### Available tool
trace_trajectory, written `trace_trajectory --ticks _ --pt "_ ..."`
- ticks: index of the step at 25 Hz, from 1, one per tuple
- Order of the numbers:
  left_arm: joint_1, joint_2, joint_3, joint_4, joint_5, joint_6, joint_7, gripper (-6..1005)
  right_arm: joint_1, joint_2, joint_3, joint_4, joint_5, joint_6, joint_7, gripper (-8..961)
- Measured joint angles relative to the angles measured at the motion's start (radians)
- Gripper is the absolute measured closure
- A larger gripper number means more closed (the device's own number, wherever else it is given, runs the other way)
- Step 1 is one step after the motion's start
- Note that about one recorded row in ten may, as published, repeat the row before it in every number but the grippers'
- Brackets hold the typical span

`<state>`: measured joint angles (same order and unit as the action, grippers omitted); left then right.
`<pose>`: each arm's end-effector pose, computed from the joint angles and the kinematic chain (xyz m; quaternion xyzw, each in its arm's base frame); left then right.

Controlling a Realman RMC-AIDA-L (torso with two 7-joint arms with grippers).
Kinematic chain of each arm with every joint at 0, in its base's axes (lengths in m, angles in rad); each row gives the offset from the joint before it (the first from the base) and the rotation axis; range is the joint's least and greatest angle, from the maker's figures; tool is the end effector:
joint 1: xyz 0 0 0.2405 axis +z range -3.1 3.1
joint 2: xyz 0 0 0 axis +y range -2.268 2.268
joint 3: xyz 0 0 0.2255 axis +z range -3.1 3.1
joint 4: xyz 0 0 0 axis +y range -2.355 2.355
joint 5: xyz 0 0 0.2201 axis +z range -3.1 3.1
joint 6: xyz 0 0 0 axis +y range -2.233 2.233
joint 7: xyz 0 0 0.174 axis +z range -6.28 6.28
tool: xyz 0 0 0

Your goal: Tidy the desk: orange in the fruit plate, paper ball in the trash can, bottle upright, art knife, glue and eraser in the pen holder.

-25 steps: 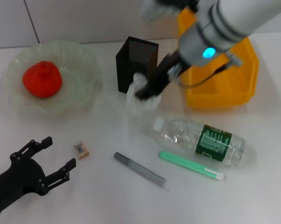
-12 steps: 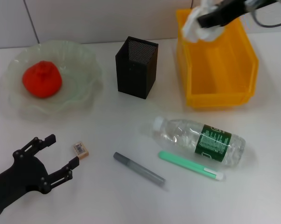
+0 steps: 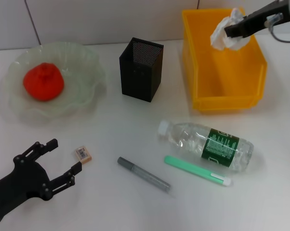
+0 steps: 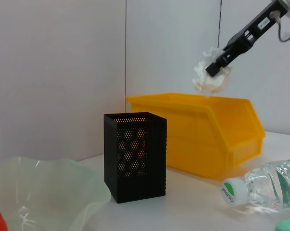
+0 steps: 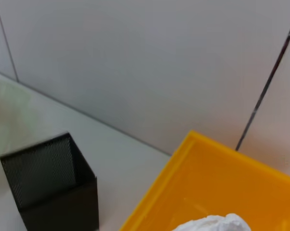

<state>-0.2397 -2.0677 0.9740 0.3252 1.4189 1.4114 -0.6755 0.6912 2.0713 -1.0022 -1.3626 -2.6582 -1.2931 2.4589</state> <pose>-0.3048 0.2611 -0.0471 -0.8970 -0.1646 -0.2802 0.2995 0.1587 0.4387 0.0880 -0.8690 0.3189 -0.0211 0.3777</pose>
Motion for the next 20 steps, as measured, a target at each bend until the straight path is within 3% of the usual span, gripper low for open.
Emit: trace_trajectory --ticks 7,12,15,20 --pt "-0.002 0.0 0.0 0.0 0.0 0.002 -0.002 141 0.035 0.005 -0.02 0.084 -0.071 0.034 -0.012 456" --pt "-0.003 0.0 0.0 0.0 0.0 0.003 0.0 142 0.036 0.005 -0.043 0.086 -0.067 0.051 -0.012 219" --pt "-0.003 0.0 0.0 -0.001 0.0 0.003 0.0 142 0.036 0.005 -0.049 0.081 -0.065 0.049 -0.012 185" --pt "-0.002 0.0 0.0 -0.002 0.0 0.005 -0.002 142 0.036 0.0 -0.045 0.0 -0.012 -0.081 -0.014 129"
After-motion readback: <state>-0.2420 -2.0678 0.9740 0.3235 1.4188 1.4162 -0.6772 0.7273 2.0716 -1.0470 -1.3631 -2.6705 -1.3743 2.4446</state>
